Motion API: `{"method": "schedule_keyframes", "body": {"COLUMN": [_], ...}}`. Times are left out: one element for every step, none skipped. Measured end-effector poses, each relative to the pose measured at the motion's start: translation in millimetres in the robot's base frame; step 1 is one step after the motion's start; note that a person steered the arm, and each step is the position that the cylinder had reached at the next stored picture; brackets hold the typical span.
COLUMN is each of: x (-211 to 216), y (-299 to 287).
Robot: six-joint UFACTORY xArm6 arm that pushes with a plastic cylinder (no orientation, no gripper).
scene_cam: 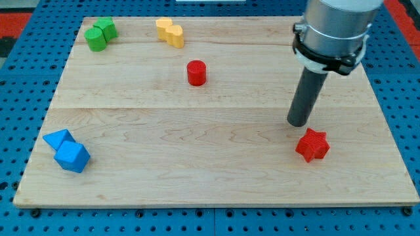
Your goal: Place the red star diagonal to the red circle
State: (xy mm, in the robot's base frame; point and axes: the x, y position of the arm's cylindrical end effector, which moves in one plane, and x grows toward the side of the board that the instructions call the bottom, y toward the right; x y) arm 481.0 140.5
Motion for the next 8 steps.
{"method": "schedule_keyframes", "body": {"x": [50,50,8,87,116,118,118,120], "y": [49,64,75,156,165,142,128,110]}}
